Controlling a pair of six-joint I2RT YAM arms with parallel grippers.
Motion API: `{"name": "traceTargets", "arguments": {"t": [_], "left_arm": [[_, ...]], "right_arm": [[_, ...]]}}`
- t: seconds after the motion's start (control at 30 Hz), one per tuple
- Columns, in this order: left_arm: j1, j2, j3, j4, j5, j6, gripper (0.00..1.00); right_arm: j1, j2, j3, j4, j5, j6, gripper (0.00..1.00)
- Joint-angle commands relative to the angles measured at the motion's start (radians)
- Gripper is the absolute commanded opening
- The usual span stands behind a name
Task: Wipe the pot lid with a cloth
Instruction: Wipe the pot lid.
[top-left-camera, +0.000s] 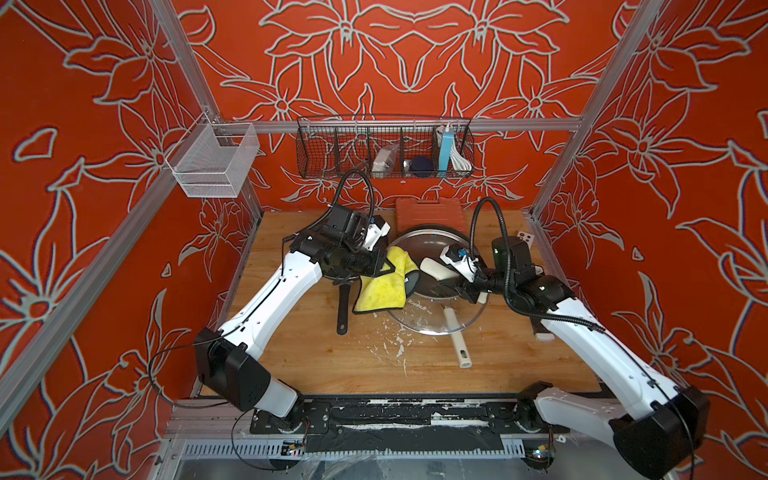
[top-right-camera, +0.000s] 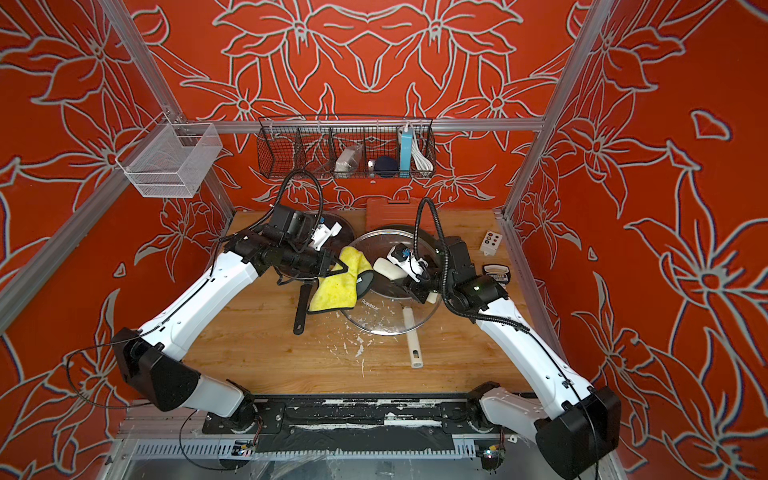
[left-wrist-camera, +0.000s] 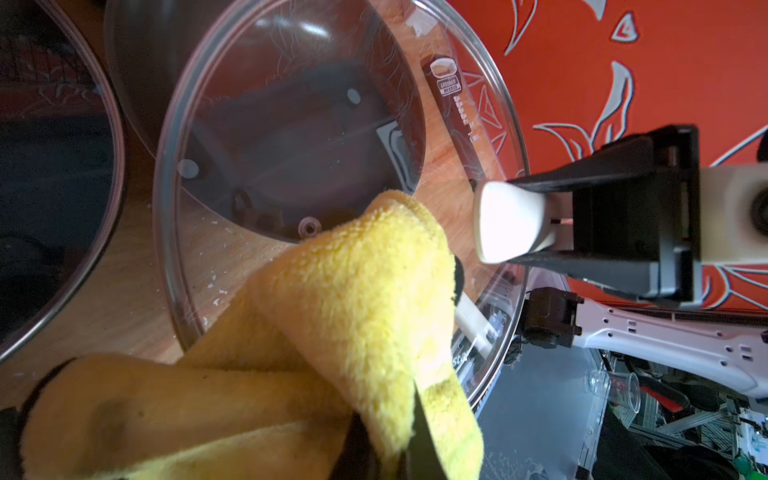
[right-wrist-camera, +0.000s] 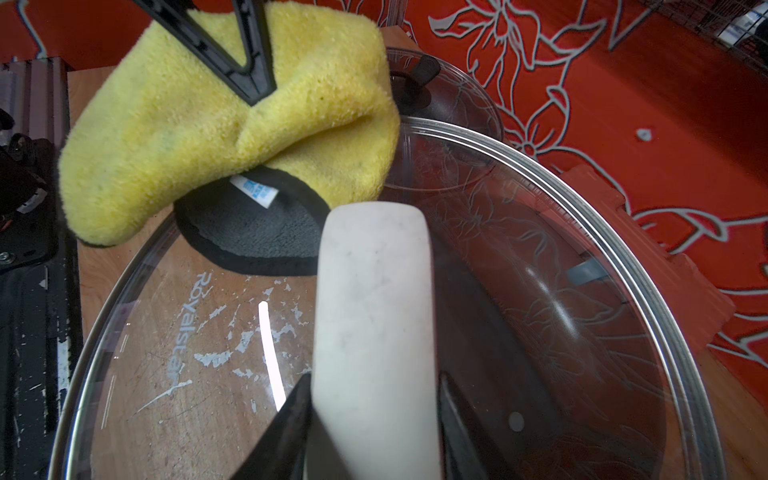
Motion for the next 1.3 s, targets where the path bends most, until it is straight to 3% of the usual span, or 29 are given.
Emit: {"name": "traceTargets", "arguments": {"t": [0.0, 0.3, 0.63, 0.8, 1.27], "left_arm": [[-0.004, 0.092, 0.110, 0.000, -0.004, -0.004, 0.00], [-0.003, 0.399, 0.552, -0.168, -0.058, 0.021, 0.00], [-0.004, 0.698, 0.995, -0.251, 0.053, -0.015, 0.00], [-0.014, 0.692, 0.966, -0.231, 0.061, -0.018, 0.00], [-0.098, 0.366, 0.497, -0.162, -0.081, 0.061, 0.00]], "right_arm": [[-0.006, -0.079, 0.032, 0.216, -0.077, 0.010, 0.00], [-0.004, -0.133, 0.014, 0.207, -0.134, 0.015, 0.00], [0.002, -0.136, 0.006, 0.190, -0.198, 0.020, 0.00], [0.003, -0.133, 0.009, 0.198, -0.172, 0.024, 0.00], [0.003, -0.097, 0.018, 0.264, -0.066, 0.080, 0.00]]}}
